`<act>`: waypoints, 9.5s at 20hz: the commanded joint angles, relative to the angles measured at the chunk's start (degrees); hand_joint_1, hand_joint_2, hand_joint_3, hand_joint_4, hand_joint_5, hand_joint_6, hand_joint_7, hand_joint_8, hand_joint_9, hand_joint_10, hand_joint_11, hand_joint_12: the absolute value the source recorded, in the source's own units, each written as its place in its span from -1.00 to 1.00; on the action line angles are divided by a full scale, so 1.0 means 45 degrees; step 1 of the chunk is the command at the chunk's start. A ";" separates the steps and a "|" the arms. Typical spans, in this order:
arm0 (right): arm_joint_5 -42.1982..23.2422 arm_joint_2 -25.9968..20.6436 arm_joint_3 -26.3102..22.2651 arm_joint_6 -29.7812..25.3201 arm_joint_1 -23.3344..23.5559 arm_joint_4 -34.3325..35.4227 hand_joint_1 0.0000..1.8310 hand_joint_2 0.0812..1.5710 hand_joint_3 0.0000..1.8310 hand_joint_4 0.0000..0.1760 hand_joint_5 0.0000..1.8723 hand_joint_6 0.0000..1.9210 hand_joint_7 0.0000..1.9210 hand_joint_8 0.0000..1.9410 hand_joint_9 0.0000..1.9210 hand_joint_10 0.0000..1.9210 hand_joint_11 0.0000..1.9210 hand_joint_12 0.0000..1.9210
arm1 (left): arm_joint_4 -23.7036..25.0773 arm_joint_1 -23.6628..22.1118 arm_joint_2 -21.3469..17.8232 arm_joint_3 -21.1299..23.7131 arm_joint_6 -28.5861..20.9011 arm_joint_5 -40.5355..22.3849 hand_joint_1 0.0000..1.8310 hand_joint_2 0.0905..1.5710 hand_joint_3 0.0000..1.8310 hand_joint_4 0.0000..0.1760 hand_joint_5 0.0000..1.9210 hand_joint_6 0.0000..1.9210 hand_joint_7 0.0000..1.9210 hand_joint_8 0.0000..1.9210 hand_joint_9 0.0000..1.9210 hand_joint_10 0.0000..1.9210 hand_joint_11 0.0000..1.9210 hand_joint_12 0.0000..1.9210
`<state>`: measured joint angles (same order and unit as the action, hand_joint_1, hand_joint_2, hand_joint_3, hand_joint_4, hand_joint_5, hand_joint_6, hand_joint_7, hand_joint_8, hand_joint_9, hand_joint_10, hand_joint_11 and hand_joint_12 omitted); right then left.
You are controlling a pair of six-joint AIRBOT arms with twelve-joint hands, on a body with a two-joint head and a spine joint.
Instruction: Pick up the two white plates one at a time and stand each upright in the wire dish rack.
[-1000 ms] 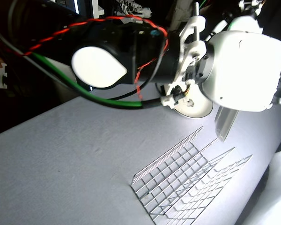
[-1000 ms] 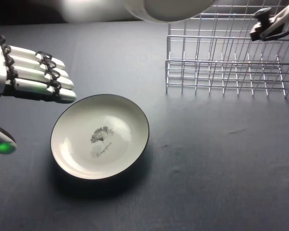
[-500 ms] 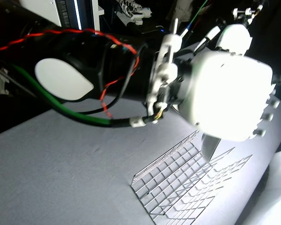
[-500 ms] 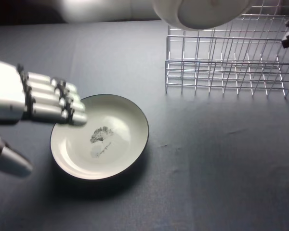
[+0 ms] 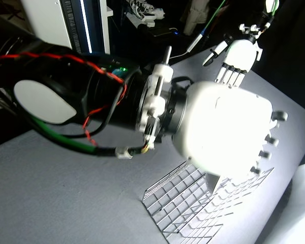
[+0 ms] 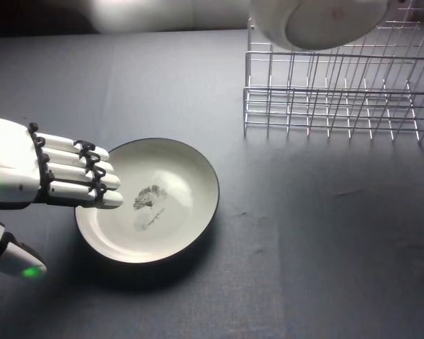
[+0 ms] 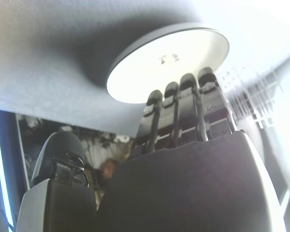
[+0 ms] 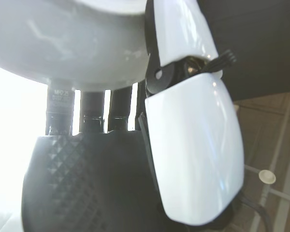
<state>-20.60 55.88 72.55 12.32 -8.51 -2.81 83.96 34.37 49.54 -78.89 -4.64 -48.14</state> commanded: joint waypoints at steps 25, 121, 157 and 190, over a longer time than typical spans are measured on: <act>-0.2068 -0.0137 0.1513 -0.0063 -0.2745 0.0007 0.51 0.36 -1.00 -1.00 -0.03 0.09 0.09 -0.09 0.04 0.05 -0.03 0.10 | -0.0814 0.0547 0.0720 -0.0935 0.0574 0.0637 -1.00 0.52 -1.00 -1.00 -1.00 -1.00 -1.00 -1.00 -1.00 -1.00 -1.00 -1.00; -0.0426 0.7058 0.1302 0.0983 -0.2675 -1.0766 0.59 0.32 -0.97 -1.00 -1.00 -1.00 -1.00 -1.00 -1.00 -1.00 -0.97 -0.97 | -0.0805 0.2311 0.1371 -0.1590 -0.0608 0.0275 -1.00 0.49 -1.00 -1.00 -1.00 -1.00 -1.00 -1.00 -1.00 -1.00 -1.00 -1.00; -0.1629 0.7212 0.1742 0.1150 -0.2768 -1.0490 0.52 0.34 -1.00 -1.00 0.01 -0.02 0.09 -0.19 0.11 0.08 0.01 0.06 | -0.0780 -0.0109 0.0191 -0.0761 -0.0963 -0.0034 -1.00 0.50 -0.99 -1.00 -0.97 -0.99 -1.00 -1.00 -1.00 -1.00 -0.98 -0.99; -0.2979 0.1800 -0.3743 0.1017 -0.0355 -0.3622 0.52 0.33 -1.00 -1.00 0.01 0.01 0.12 -0.20 0.11 0.01 0.02 0.00 | 0.1562 -0.3302 -0.1403 -0.0659 -0.2049 -0.0563 -1.00 0.54 -0.99 -1.00 -1.00 -1.00 -1.00 -1.00 -1.00 -1.00 -1.00 -1.00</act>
<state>-25.65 64.16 55.92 17.65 -11.55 -20.86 94.56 20.16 43.81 -81.82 -13.61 -50.33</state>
